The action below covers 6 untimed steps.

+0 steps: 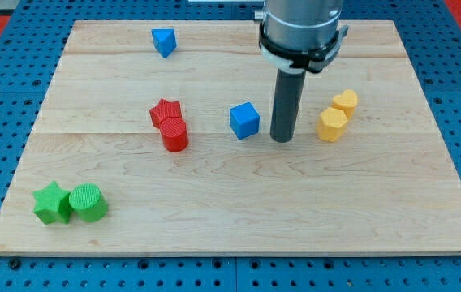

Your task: Place the blue cube above the red star

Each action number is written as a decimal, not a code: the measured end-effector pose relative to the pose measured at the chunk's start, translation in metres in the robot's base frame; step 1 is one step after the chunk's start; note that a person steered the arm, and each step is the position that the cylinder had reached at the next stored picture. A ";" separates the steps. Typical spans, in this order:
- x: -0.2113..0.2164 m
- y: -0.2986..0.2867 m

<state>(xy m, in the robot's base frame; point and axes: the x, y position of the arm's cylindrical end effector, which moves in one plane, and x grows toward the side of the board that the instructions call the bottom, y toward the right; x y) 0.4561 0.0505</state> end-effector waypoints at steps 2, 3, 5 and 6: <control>-0.054 -0.065; -0.060 -0.061; -0.090 -0.044; -0.101 -0.105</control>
